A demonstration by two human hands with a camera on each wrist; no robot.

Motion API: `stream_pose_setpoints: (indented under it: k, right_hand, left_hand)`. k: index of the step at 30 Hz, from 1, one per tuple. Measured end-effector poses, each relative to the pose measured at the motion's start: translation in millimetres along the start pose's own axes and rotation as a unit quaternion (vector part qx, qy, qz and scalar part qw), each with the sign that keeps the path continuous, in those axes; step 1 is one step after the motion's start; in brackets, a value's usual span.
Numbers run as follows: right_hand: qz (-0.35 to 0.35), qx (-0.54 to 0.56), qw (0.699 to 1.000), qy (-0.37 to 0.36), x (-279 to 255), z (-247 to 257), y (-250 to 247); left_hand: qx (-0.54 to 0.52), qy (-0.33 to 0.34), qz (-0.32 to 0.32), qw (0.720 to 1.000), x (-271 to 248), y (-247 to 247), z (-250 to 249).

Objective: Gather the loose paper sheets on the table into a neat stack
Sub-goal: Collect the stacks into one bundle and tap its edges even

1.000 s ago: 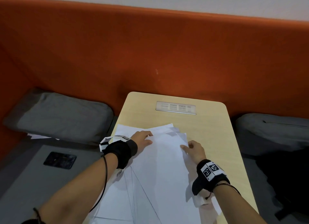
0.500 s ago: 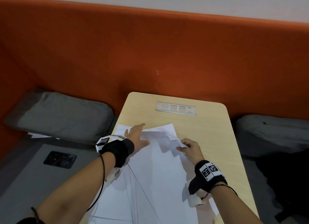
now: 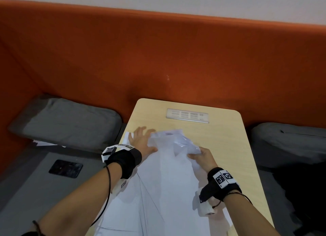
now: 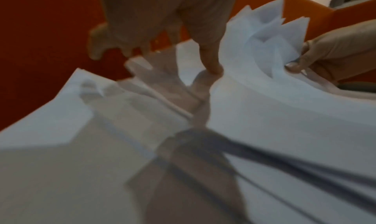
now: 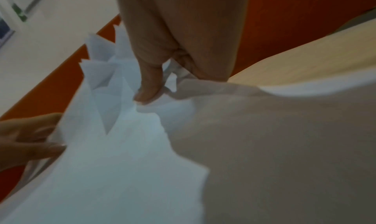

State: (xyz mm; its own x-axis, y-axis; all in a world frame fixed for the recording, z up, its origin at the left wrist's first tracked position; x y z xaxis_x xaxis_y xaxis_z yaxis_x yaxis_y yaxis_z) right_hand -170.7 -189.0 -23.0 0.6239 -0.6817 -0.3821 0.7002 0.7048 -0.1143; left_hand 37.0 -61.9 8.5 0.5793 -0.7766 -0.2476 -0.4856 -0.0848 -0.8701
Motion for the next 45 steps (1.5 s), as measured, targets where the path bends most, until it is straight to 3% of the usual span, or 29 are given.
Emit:
stream_pose_setpoints:
  k: [2,3,6,8,13,17,20,23,32,45]
  right_hand:
    - [-0.027,0.057,0.998,-0.010,-3.1,2.6,-9.9]
    - [-0.037,0.083,0.996,-0.016,-4.2,3.7,-14.9]
    - [-0.051,0.111,0.992,-0.028,-8.1,12.7,-27.9]
    - [-0.057,0.104,0.992,-0.035,-8.2,17.8,-35.5]
    - [-0.080,0.102,0.990,-0.061,-12.8,29.1,-51.8]
    - [-0.090,0.110,0.985,-0.100,-22.6,43.9,-58.1]
    - [-0.072,0.114,0.985,-0.110,-20.6,48.0,-55.3]
    - [-0.033,0.019,0.990,-0.135,-21.6,60.1,-38.5]
    - [-0.080,-0.080,0.964,-0.240,-30.5,73.2,-24.7]
    - [-0.112,0.073,0.977,-0.168,-33.9,93.7,-44.5]
  left_hand:
    - [-0.103,-0.031,-0.080,0.991,-6.4,-11.6,7.1]
    - [-0.193,-0.036,-0.088,0.977,-10.1,-16.4,7.4]
    - [-0.458,-0.041,-0.040,0.887,-12.2,-19.6,0.2]
    - [-0.489,-0.061,-0.027,0.870,-8.8,-22.8,-4.3]
    - [-0.585,-0.065,-0.067,0.806,2.4,-30.8,-5.3]
    - [-0.593,-0.048,-0.031,0.803,7.7,-24.2,-6.3]
    - [-0.595,-0.042,0.032,0.802,0.8,-15.1,-17.4]
    - [-0.569,-0.028,0.069,0.819,2.8,-6.1,-26.8]
    - [-0.604,-0.033,0.026,0.796,7.9,-3.6,-11.3]
    - [-0.616,-0.006,0.073,0.784,1.4,-5.3,-9.6]
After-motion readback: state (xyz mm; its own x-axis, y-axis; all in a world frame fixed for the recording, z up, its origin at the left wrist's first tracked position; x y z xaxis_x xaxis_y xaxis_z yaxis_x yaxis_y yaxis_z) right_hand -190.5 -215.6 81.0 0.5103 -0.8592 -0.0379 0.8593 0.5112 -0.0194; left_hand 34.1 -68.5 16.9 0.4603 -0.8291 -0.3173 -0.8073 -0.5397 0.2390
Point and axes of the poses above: each hand's wrist, its own x-axis towards the middle knuckle, its own y-axis out of the palm, z = x × y, the point moved 6 cm from there along x, towards the middle knuckle, and after that the axes turned 4 degrees about z, right-handed, at the moved point
